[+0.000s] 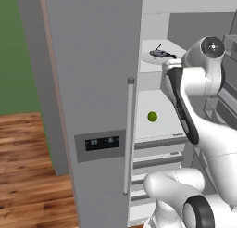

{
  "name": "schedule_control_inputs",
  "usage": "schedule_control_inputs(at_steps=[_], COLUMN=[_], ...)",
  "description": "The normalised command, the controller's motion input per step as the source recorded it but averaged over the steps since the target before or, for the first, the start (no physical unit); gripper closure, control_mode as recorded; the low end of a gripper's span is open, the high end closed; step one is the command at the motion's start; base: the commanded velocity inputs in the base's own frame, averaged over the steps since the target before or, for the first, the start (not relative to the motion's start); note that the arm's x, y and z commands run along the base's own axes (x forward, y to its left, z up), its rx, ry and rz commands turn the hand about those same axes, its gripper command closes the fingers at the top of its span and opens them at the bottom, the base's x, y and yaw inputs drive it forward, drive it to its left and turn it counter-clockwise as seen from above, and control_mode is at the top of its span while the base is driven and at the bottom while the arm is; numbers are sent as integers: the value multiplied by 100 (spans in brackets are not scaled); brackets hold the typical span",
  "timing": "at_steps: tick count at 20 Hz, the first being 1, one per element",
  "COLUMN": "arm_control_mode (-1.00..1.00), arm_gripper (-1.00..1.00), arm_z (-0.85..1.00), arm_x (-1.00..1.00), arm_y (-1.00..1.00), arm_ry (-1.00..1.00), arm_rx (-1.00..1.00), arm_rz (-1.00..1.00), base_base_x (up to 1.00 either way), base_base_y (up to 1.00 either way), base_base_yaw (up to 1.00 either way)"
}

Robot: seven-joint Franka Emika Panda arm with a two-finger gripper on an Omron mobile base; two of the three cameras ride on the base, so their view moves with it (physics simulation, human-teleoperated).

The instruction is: Retrieve the fish from the fridge and place it on the cutting board.

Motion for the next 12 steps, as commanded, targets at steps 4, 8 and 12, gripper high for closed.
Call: schedule_control_inputs(at_steps=[4, 8, 12], arm_control_mode=[-100, -100, -100], arm_gripper=[-100, -100, -100], arm_z=[0, 22, 21], arm_x=[43, 7, 0], arm_y=[-20, -39, -19], arm_ry=[-1, 0, -2], arm_rx=[1, 7, 2], arm_rz=[0, 0, 0], base_base_x=[0, 0, 0], base_base_y=[0, 0, 0], base_base_yaw=[0, 0, 0])
